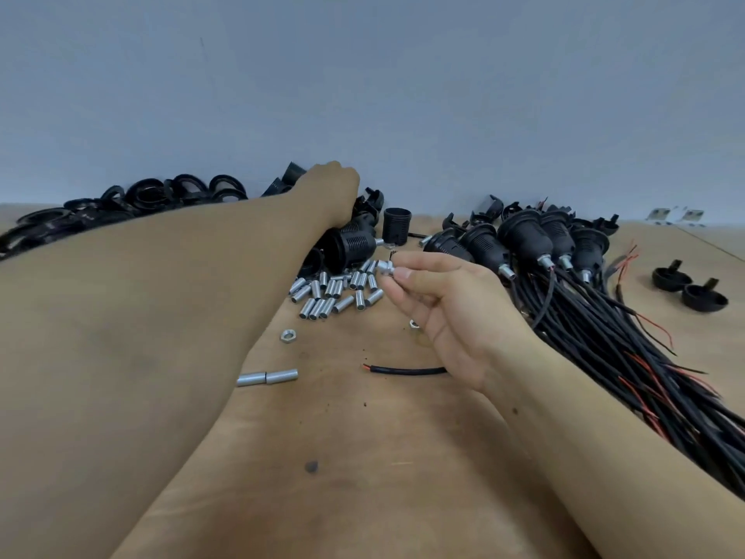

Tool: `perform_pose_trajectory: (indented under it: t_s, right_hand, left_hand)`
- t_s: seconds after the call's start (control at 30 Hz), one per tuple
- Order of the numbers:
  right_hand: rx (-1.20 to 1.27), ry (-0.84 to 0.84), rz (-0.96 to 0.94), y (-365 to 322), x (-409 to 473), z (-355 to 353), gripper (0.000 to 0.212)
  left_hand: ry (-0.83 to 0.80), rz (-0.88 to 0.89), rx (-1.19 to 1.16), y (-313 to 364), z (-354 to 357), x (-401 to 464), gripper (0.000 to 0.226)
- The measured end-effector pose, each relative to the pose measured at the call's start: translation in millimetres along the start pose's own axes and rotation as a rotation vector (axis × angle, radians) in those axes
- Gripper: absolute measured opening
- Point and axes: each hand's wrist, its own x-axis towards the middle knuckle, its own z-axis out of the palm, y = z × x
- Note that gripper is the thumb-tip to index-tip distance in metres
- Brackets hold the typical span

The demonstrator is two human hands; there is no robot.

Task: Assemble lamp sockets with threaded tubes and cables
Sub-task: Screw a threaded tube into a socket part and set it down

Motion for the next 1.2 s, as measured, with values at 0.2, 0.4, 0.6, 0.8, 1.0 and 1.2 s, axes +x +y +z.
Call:
perform_pose_trajectory:
  t_s: [0.2,0.4,0.6,0.8,1.0,1.2]
  right_hand:
    - [-0.001,-0.047,0.003,2.5,2.8,-0.6,0.017]
    - [-0.019,-0.091,0.019,3.6,3.2,-0.7,0.017]
    - [-0.044,-0.109,0.023,5.8,5.7,-1.0,0.015]
    - [-0.057,-0.108,0.028,5.9,5.4,-0.6,0.016]
    - [-0.07,-0.104,0.022,3.9,4.2,0.4,0.016]
    - [-0.082,-0.102,0.019,3.1,2.3,2.1,0.015]
  left_hand:
    - [0.039,-0.008,0.035,-7.0,1.0,-4.3,0.02]
    - [0.06,-0.009,0.037,-7.4,5.4,-6.5,0.027]
    - [0.03,0.018,-0.002,-9.1,4.2,-5.7,0.035]
    - [-0.098,0.024,-0.109,-4.2,-6.3,-8.3,0.025]
    - [0.08,-0.008,-0.22,-8.5,-18.9,-25.9,0.049]
    - [0.246,-0.085,-0.401,-21.3,-34.2,-45.9,0.041]
